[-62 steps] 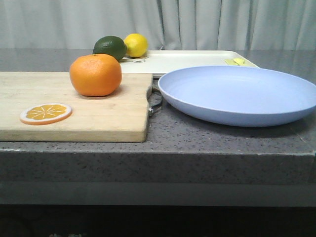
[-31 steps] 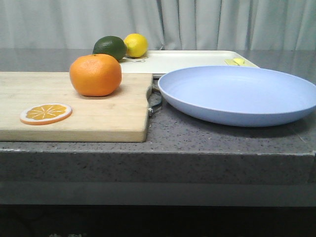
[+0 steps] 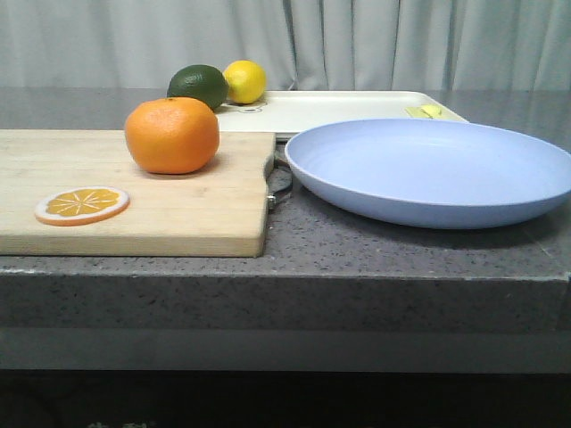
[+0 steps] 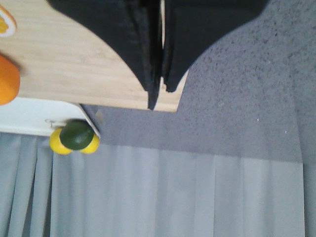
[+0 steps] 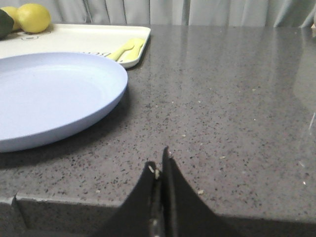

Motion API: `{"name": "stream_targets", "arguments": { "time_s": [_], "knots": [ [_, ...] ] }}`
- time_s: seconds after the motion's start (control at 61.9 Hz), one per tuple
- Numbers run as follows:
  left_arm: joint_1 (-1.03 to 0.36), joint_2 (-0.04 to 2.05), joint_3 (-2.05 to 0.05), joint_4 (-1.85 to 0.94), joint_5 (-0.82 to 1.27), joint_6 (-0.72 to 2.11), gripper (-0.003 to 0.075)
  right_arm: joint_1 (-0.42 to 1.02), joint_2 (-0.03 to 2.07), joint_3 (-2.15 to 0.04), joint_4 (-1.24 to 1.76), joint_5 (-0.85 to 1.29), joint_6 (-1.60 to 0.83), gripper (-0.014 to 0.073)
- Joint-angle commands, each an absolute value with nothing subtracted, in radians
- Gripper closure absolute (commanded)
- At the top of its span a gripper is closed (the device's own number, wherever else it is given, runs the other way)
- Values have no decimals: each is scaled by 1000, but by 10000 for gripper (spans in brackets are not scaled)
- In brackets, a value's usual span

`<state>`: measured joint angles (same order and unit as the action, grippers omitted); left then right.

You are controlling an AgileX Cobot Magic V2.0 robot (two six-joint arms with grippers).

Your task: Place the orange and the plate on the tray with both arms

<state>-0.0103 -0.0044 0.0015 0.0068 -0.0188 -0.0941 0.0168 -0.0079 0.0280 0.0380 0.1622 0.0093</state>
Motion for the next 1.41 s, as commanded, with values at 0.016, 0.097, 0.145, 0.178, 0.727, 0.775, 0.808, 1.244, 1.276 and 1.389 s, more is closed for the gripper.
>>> {"name": "stream_targets", "arguments": {
  "time_s": [0.016,0.097,0.145,0.178,0.727,0.775,0.808,1.244,1.276,1.389],
  "knots": [
    [-9,-25,6,-7,-151,-103,738,18,-32,23,39,41,0,655],
    [-9,-25,-1,-34,-148,-103,738,18,-32,23,39,23,0,655],
    [-9,-25,-14,-42,-146,-103,738,18,-32,23,39,8,0,655],
    [-9,-23,-27,-42,-141,-103,738,18,-32,19,41,-27,0,655],
    [-9,519,-538,0,130,-92,738,12,410,-590,44,232,0,655],
    [-9,572,-556,6,114,-92,738,12,462,-618,44,232,0,655],
    [-9,593,-561,6,101,-92,738,12,489,-629,44,228,0,655],
    [-9,659,-559,0,16,-92,262,12,546,-632,44,191,0,57],
    [-9,659,-559,0,16,-92,174,12,546,-632,44,191,0,-6],
    [-9,659,-559,0,16,-92,14,12,546,-632,44,191,0,-53]
  ]
}}
